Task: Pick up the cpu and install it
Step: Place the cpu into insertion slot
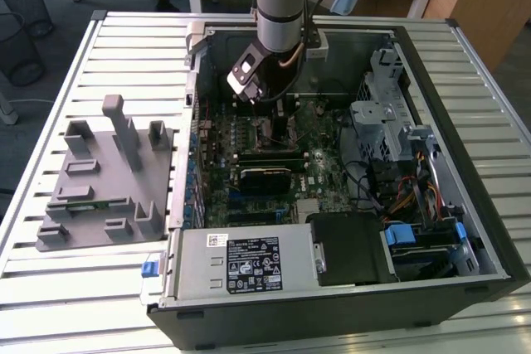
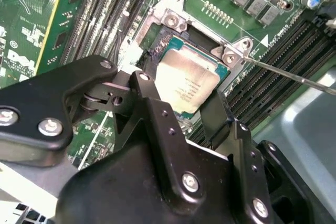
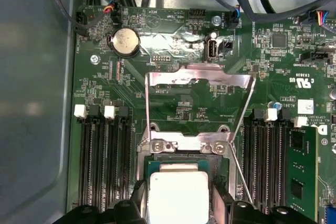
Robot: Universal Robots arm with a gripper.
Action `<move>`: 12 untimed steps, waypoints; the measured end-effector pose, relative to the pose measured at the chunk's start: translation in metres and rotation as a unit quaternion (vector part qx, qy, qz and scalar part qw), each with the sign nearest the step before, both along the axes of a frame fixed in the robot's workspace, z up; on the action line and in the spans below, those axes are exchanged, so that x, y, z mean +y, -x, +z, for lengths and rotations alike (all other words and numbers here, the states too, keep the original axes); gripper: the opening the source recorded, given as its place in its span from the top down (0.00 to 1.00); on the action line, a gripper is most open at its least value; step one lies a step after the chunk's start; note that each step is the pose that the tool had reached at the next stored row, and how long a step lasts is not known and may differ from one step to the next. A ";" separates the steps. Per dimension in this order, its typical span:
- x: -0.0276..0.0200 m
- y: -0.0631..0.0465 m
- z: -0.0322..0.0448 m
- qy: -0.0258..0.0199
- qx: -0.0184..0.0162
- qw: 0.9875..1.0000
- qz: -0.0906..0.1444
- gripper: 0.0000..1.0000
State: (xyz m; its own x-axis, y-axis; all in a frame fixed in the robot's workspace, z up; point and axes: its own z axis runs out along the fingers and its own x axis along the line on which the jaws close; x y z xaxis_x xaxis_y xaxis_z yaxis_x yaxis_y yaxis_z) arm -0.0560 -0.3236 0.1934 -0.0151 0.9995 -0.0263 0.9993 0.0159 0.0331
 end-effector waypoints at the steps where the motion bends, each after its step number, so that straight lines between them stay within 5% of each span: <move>1: 0.0000 0.000 0.0000 0.000 0.000 1.000 0.000 0.40; 12: -0.0007 0.000 0.0007 0.001 0.000 1.000 -0.001 0.40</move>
